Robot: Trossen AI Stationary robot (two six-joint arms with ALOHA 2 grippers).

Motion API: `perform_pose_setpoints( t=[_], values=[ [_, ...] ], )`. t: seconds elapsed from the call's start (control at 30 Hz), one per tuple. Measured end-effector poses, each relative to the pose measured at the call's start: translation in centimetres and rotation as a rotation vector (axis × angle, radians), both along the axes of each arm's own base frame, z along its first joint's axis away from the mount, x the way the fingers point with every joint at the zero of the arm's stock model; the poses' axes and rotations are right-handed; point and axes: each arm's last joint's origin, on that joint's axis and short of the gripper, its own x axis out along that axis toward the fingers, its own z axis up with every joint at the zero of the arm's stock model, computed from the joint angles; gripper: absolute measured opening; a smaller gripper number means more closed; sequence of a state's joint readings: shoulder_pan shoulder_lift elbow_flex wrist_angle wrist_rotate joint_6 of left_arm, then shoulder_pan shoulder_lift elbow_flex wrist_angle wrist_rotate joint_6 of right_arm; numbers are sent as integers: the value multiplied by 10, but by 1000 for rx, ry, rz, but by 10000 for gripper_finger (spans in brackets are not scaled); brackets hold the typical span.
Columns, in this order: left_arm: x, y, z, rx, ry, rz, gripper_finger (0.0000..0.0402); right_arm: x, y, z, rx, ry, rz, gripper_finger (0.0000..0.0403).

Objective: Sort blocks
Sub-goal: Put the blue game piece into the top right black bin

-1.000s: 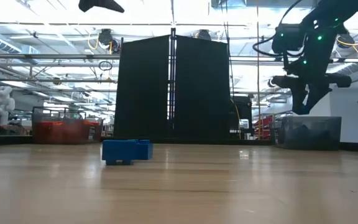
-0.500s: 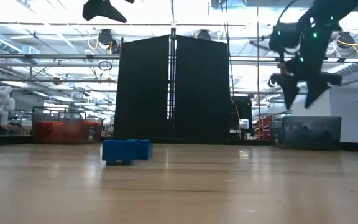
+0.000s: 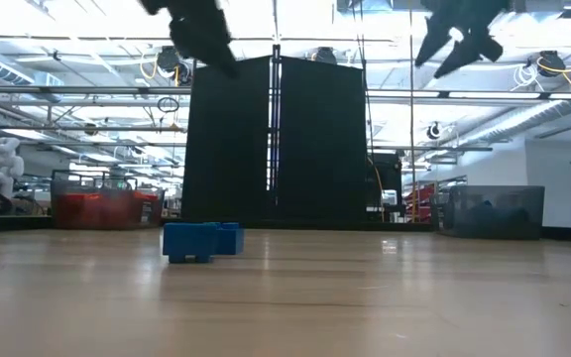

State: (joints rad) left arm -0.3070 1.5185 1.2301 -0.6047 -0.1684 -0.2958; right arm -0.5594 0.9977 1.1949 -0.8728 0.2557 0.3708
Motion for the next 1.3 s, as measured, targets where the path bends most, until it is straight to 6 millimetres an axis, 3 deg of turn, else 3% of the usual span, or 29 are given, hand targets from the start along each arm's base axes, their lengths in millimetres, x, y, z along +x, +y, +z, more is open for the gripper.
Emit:
perform_pose_setpoints(
  t=[0.1,0.23,0.43,0.6,0.87,1.1,1.3],
  values=[
    [7,-34,-29,8,68,-31,281,-2,8,11,-20,-22,37,277],
    [7,-65,-60,-4,153,-8,281,-5,14,12,-15,-1,67,276],
    [8,-93,-80,42,93,11,281,-3,15,6,14,50,73,276],
    [16,-90,-95,122,91,67,281,-3,15,4,27,70,73,276],
    [25,-85,-132,114,203,112,281,-4,15,3,36,86,74,276],
    [22,-77,-143,158,230,137,281,-4,15,3,31,94,82,276],
    [17,-70,-156,74,232,144,276,-4,15,3,28,94,85,276]
  ],
)
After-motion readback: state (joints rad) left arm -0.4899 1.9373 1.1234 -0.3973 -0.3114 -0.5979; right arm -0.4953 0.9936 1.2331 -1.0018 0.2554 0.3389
